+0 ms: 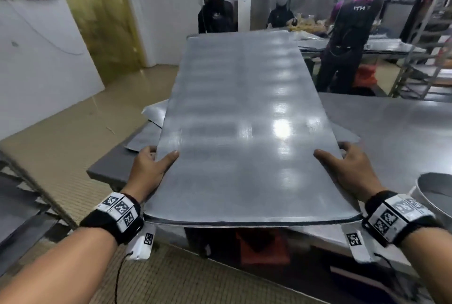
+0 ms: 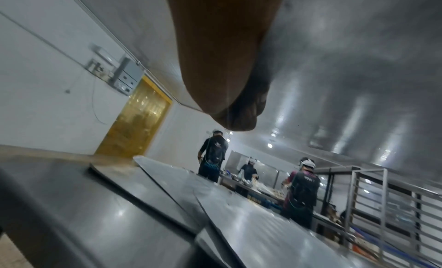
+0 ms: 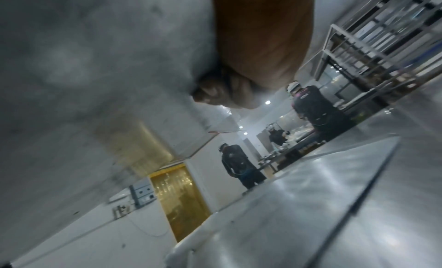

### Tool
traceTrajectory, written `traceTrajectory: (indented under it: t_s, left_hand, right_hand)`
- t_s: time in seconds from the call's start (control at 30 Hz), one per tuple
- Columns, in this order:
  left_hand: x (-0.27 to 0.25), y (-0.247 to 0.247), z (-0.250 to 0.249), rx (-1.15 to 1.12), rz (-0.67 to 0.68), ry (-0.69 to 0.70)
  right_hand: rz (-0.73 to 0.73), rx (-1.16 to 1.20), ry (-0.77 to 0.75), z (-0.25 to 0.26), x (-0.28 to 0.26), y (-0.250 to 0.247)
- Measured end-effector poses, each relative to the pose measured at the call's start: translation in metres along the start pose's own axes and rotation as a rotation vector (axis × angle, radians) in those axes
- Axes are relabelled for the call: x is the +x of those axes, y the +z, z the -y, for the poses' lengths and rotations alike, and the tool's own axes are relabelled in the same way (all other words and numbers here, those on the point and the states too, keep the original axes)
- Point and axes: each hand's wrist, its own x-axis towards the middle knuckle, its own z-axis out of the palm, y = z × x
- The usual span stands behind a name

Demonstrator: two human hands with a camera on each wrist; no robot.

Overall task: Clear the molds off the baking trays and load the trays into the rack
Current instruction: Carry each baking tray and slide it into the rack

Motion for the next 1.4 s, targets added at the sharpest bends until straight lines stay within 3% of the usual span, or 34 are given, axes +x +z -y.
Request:
traceTrajectory:
  t_s: [0.33, 0.67, 0.87, 1.17, 1.27, 1.4]
  left_hand:
    - [0.035, -0.165, 0.013, 0.057, -0.38, 0.012]
    - [-0.036, -0.267, 0.021, 0.109, -0.735, -0.147]
    - [-0.096, -0.283, 0.023, 0.18, -0.964, -0.223]
    - [-0.19, -0.269, 0.016, 0.265, -1.136, -0.461]
    - [-0.212, -0.262, 0.019, 0.279, -1.164, -0.549]
    - [-0.239, -0.262, 0.03, 0.278, -1.148, -0.631]
  right_hand:
    - [0.184, 0.187, -0.218, 0.106, 0.077, 0.153]
    - [0.555, 0.303, -0.36, 0.192, 0.115, 0.297]
    - [0.783, 0.317, -0.437, 0.242, 0.108, 0.353]
    - [1.13, 0.288, -0.485, 0.263, 0.082, 0.407]
    - [1.269, 0.314, -0.38, 0.26, 0.067, 0.415]
    - [1.333, 0.311, -0.315, 0.252, 0.05, 0.434]
